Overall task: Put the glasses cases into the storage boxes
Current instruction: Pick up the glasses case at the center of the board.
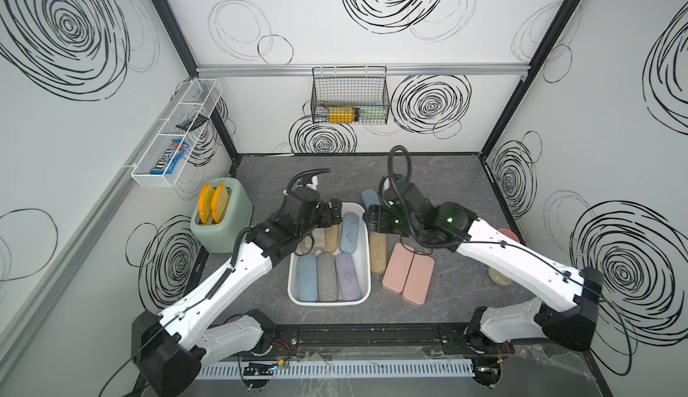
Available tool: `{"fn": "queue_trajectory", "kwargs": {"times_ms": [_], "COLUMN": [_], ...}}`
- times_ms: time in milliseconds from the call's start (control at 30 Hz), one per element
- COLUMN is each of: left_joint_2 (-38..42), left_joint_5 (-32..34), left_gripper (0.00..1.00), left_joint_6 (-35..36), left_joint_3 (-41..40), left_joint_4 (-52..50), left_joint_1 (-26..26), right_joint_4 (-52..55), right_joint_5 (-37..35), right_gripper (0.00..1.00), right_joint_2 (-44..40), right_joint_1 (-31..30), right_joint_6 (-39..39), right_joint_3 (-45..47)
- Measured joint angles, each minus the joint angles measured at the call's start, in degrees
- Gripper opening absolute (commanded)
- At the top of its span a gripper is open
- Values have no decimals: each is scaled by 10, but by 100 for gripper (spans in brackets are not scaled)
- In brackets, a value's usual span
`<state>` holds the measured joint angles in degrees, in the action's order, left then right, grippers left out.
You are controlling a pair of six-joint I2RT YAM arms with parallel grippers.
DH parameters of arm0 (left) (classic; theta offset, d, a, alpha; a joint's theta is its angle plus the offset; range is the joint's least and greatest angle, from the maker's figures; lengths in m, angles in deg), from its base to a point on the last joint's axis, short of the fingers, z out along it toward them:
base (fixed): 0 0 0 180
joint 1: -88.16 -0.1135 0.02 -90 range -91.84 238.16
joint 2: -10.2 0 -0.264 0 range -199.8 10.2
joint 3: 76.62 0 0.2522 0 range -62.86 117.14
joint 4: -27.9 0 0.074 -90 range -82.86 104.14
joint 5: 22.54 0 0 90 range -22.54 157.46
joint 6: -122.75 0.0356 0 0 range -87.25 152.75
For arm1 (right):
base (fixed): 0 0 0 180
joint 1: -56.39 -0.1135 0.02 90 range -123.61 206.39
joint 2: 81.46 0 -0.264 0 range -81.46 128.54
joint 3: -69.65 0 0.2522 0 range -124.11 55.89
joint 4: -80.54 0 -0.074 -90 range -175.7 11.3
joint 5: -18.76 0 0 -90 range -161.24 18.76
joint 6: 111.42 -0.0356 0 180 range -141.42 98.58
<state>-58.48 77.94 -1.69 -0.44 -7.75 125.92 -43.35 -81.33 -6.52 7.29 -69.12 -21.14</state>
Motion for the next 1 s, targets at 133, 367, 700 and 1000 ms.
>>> {"fn": "queue_trajectory", "kwargs": {"times_ms": [133, 367, 700, 1000], "left_joint_2": [-134, -369, -559, -633], "left_joint_5": [13, 16, -2, -16], "left_gripper": [99, 99, 99, 100], "left_joint_6": [-7, -15, -98, -150], "left_joint_3": [101, 288, 426, 506], "left_joint_4": [7, -28, -88, -116], "left_joint_1": [78, 120, 70, 42], "right_joint_4": [33, 55, 54, 47], "right_joint_5": [21, 103, 199, 237], "right_gripper": [82, 86, 89, 90], "right_joint_2": [-60, -113, -121, -118], "right_joint_1": [94, 255, 374, 386], "right_joint_6": [15, 66, 119, 132], "right_joint_3": [48, 131, 205, 246]}}
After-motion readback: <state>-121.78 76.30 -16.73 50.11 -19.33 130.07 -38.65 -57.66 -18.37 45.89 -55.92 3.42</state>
